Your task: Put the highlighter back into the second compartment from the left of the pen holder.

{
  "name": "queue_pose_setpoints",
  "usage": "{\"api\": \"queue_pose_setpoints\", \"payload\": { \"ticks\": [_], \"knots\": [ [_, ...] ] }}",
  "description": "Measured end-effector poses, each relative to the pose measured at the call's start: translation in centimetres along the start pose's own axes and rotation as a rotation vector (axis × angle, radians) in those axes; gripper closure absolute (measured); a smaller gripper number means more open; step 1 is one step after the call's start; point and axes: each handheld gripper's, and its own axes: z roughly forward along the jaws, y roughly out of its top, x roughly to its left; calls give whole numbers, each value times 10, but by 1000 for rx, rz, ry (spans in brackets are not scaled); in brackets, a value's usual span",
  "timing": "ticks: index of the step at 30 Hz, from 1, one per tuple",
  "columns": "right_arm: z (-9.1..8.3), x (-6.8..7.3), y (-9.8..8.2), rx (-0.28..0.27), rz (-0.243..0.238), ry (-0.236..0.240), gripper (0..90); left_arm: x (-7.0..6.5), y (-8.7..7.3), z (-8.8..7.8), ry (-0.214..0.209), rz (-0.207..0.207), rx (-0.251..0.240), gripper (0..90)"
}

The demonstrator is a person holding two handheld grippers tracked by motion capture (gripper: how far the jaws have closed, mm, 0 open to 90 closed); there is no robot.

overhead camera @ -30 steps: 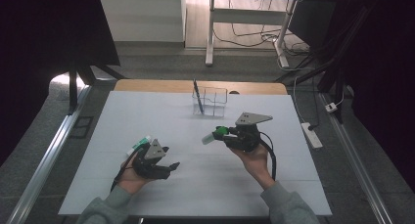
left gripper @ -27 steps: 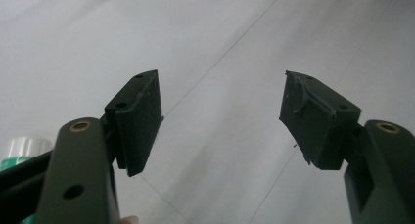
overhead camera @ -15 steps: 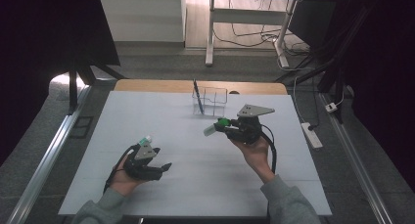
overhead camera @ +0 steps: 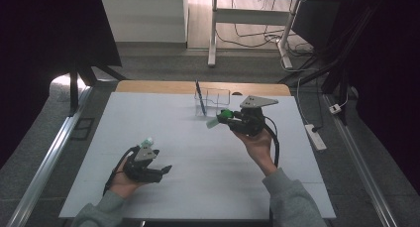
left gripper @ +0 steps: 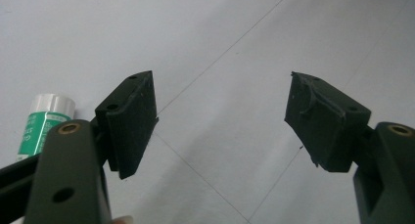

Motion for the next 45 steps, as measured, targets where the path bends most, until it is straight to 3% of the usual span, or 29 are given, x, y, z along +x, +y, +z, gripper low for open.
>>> {"api": "queue_pose_setpoints", "payload": {
  "ticks": [26, 45],
  "knots": [
    [8, -23, 31, -4, 0, -80, 704, 3, -1, 2, -1, -9, 15, 249],
    [35, -54, 47, 23, 34, -163, 704, 3, -1, 4, -5, -11, 23, 246]
  ]
}}
